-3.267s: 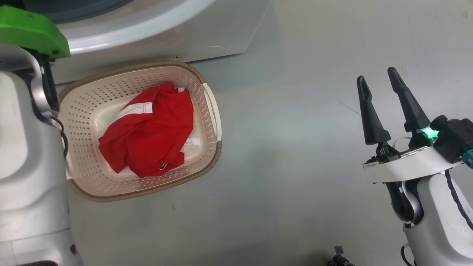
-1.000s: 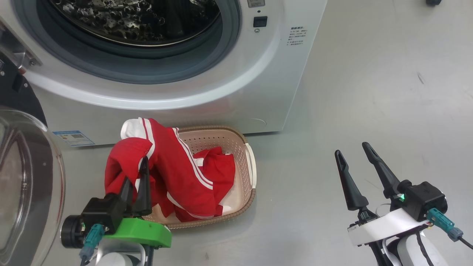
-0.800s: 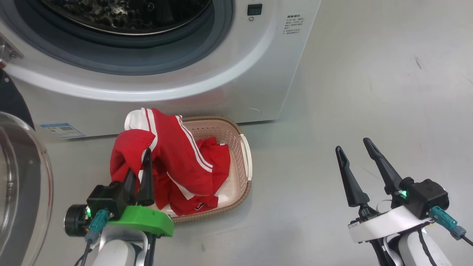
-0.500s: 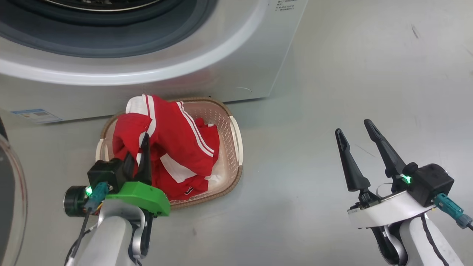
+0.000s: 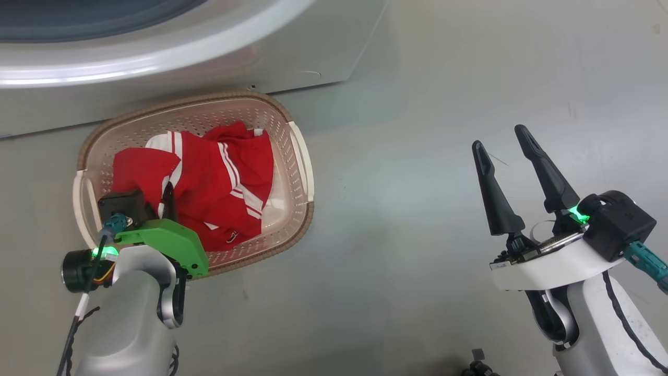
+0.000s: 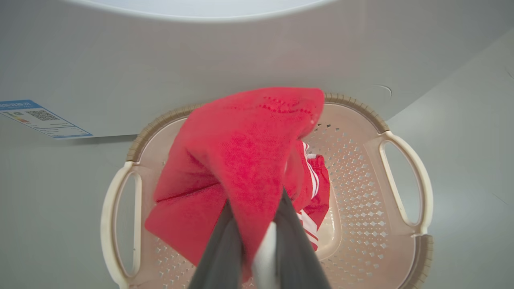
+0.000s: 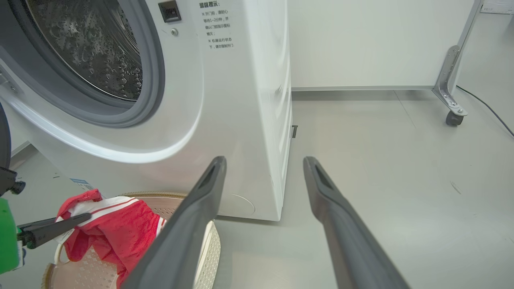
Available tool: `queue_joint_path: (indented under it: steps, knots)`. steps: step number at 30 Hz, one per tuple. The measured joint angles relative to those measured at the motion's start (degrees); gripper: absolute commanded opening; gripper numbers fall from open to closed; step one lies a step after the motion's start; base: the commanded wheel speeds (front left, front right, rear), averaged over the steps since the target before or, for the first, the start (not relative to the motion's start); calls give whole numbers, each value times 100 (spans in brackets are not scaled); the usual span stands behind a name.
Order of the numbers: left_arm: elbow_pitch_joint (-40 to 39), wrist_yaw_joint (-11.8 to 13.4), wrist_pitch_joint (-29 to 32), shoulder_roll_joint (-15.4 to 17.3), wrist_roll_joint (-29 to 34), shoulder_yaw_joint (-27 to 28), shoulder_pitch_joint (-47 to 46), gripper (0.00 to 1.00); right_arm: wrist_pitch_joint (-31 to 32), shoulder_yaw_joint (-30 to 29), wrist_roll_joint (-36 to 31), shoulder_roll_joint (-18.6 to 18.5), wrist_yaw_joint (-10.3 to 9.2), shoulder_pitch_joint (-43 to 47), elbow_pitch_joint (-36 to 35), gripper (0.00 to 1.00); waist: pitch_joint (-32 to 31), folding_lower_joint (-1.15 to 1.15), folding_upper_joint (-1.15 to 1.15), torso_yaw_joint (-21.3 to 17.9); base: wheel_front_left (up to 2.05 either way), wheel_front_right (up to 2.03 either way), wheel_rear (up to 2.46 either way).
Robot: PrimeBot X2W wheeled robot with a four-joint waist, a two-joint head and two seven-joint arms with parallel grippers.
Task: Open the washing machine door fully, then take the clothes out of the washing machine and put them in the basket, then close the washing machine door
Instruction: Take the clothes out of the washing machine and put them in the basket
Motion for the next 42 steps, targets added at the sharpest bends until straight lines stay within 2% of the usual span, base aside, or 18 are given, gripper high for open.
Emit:
queue_joint_path:
  steps: [6,7,8,9,10,18,27,33,40,42]
  knots:
    - [675,0,54,-11,-120,32,-285,0,0,-20,45,-48,0,-110,36,100,270,0,0,-179,0,0,0]
    - [761,0,54,-11,-142,38,-319,33,0,-20,45,-54,0,-116,51,100,294,0,0,-201,0,0,0]
    - [838,0,54,-11,-176,40,-350,56,0,-20,45,-58,0,-126,65,100,313,0,0,-220,0,0,0]
    - [913,0,52,-15,-222,42,-385,85,0,-20,45,-65,0,-143,78,100,327,0,0,-234,0,0,0]
    - [982,0,43,-16,-265,37,-420,100,0,-23,45,-71,0,-164,89,100,334,0,0,-244,0,0,0]
    - [1378,0,-352,-20,-425,2,-553,100,0,-78,45,-101,0,-209,196,100,200,0,0,-172,0,0,0]
    - [1299,0,-731,-32,-425,-216,-555,100,0,-282,43,-144,0,-199,383,100,-183,0,0,-17,0,0,0]
    - [832,0,-754,-38,-425,-350,-526,100,0,-444,20,-166,0,-123,452,100,-495,0,0,120,0,0,0]
    - [-435,0,-754,-46,-191,-149,-364,100,0,-594,-74,-166,0,70,535,100,-893,0,0,314,0,0,0]
    - [-548,0,-754,-48,-157,-148,-286,100,0,-606,-77,-163,0,91,544,100,-953,0,0,343,0,0,0]
